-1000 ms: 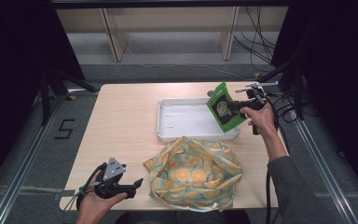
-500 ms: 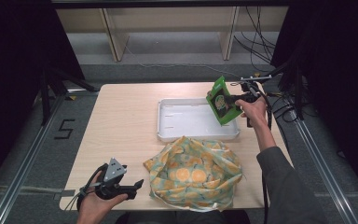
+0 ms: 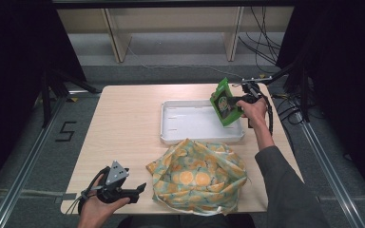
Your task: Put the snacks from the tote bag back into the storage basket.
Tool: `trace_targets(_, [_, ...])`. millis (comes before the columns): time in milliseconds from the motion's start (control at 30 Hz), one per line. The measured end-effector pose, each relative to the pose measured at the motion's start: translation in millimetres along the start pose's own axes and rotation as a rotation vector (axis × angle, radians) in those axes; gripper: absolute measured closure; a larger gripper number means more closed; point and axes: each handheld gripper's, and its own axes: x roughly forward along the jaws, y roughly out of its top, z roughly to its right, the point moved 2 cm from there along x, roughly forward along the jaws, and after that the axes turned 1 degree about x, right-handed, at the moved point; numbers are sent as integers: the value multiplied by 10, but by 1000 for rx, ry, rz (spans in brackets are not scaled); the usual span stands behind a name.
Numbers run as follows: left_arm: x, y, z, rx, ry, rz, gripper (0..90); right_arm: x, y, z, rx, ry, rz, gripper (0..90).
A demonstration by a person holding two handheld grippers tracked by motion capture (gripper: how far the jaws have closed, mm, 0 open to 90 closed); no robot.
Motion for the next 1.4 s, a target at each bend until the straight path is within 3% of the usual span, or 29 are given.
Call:
trace_targets(33, [-4, -3, -1, 5, 1, -8, 211, -6, -6, -42, 55, 5, -15, 755])
trace_targets(100, [-6, -12, 27, -28, 2, -12, 211, 22, 6, 18, 3, -4, -1, 755])
trace_targets(133, [-5, -8, 9, 4, 0, -4, 211, 29, 1, -13, 43, -7, -14, 755])
trace_targets(200, [-6, -13, 5, 5, 1, 1, 211, 52, 9, 11, 11, -19, 0, 754])
trace_targets(267, [-11, -25, 28, -28, 3, -9, 211, 70, 12, -26, 59, -5, -17, 754])
trace_targets(300, [-11, -25, 28, -28, 3, -9, 211, 91, 23, 6, 24, -21, -8, 754])
trace_targets(333, [-19, -15, 5, 14, 6, -12, 211, 113, 23, -35, 59, -13, -4, 753])
trace_targets(400, [-26, -20, 10, 10, 4, -17, 211, 129, 37, -16, 37, -25, -16, 753])
trace_targets(433, [-26, -21, 7, 11, 4, -18, 211, 150, 40, -45, 62, -22, -7, 753])
trace_targets(467, [-26, -21, 5, 15, 7, -17, 211, 159, 49, -20, 24, -31, -11, 753])
trace_targets(533, [-22, -23, 10, 10, 5, -13, 211, 200, 50, -3, 2, -23, 0, 752])
trace_targets(633, [-19, -27, 16, 6, 3, -11, 211, 208, 44, -33, 44, -41, -30, 752])
trace_targets(667, [-21, -19, 2, 32, 7, -13, 211, 230, 39, -44, 56, -45, -39, 752])
trace_targets(700, [-22, -22, 15, 18, 3, -12, 211, 239, 38, -28, 30, -53, -33, 751])
trace_targets(733, [-24, -24, 12, 24, 3, -17, 211, 237, 38, -48, 58, -53, -45, 751])
trace_targets(767, [-19, -28, 22, 10, 0, -17, 211, 246, 41, -37, 46, -49, -36, 750])
trace_targets(833, [-15, -31, 47, -20, 2, -14, 211, 266, 31, -55, 76, -49, -35, 750])
trace_targets(867, [-14, -25, 30, 13, -1, -12, 211, 258, 33, -70, 99, -44, -48, 750])
trace_targets(900, [-13, -26, 36, 10, -1, -13, 211, 278, 34, -37, 58, -59, -33, 749])
trace_targets(967, [-9, -30, 39, 10, 0, -16, 211, 288, 34, -17, 46, -44, -31, 749])
trace_targets(1067, [-7, -27, 28, 26, 3, -17, 211, 309, 27, -47, 88, -56, -33, 749])
trace_targets(1100, [-10, -28, 29, 27, 5, -21, 211, 322, 29, -1, 29, -52, -12, 749])
trace_targets(1167, [-1, -33, 48, 2, 0, -17, 211, 327, 31, -11, 48, -50, -14, 749])
trace_targets(1200, [-2, -36, 63, -16, 0, -20, 211, 325, 36, 2, 35, -71, -12, 749])
trace_targets(1233, [5, -39, 70, -20, -4, -13, 211, 329, 35, 12, 33, -59, -16, 748])
trace_targets(1267, [6, -33, 50, 17, -7, -13, 211, 327, 31, -23, 86, -53, -35, 748])
trace_targets(1333, [3, -31, 49, 16, -6, -14, 211, 344, 33, 44, 5, -64, -15, 746])
trace_targets(1367, [2, -30, 46, 19, -6, -15, 211, 352, 33, 47, 2, -66, -11, 745])
trace_targets(1400, [3, -31, 47, 17, -5, -13, 211, 346, 30, 18, 43, -65, -24, 743])
